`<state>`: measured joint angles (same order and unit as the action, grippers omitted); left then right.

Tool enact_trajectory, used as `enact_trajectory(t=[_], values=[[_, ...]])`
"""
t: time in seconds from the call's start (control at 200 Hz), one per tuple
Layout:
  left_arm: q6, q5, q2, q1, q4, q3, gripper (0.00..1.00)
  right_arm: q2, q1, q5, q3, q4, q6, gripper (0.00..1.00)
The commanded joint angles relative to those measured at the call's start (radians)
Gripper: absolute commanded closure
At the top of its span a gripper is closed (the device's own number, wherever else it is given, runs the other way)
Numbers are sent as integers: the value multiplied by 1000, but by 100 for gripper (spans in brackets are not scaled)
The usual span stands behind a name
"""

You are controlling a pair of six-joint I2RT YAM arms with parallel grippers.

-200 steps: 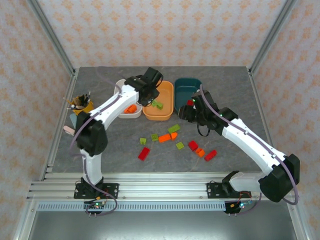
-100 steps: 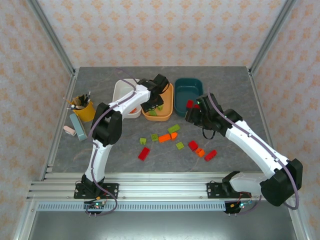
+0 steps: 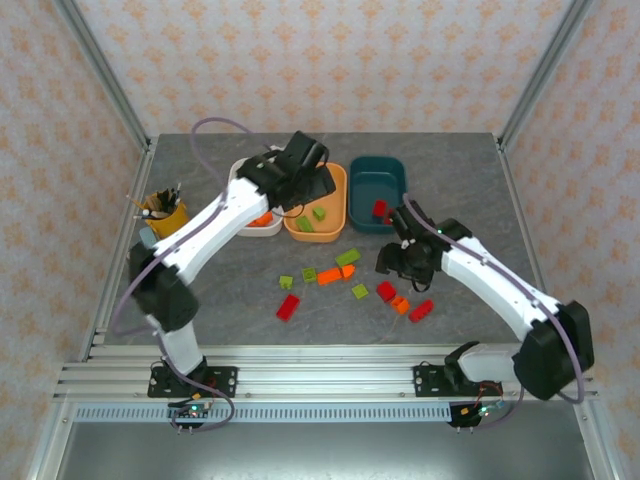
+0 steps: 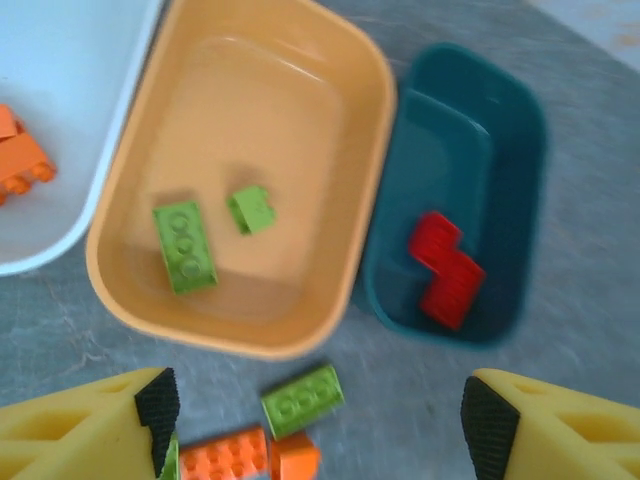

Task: Sort the legos into containers by color

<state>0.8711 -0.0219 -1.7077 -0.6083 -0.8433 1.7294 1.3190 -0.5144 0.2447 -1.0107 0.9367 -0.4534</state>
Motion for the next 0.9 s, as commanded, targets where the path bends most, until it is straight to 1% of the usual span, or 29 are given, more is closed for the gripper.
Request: enact_trajectory(t=[0.0, 0.045, 0.12, 0.215, 0.3, 0.445, 0.545, 0.676, 0.796, 0.896], values=[[-93, -106, 120, -12, 111, -193, 21, 96, -3, 54, -38, 85, 235, 30], [-99, -145, 177, -16, 142, -272, 21, 136, -7, 62, -58, 108, 277, 30], [-104, -190, 266, -23, 183, -392, 21, 188, -23, 90, -77, 110, 302, 30], [-107, -217, 373, -33, 216, -519, 21, 258, -50, 51, -102, 125, 304, 30], [-98, -237, 449, -36, 217, -600, 21, 324, -52, 6, -115, 148, 299, 31], [-65, -233, 553, -44, 210, -693, 21, 378, -52, -40, -120, 134, 310, 34], [-41, -221, 598, -45, 209, -725, 21, 419, -52, -46, -135, 126, 319, 38], [-25, -213, 612, -51, 221, -737, 21, 455, -50, -45, -148, 85, 326, 45], [-17, -207, 613, -62, 232, -748, 21, 489, -47, -51, -154, 61, 321, 56], [-6, -202, 612, -68, 246, -760, 22, 482, -39, -43, -144, 34, 303, 65]])
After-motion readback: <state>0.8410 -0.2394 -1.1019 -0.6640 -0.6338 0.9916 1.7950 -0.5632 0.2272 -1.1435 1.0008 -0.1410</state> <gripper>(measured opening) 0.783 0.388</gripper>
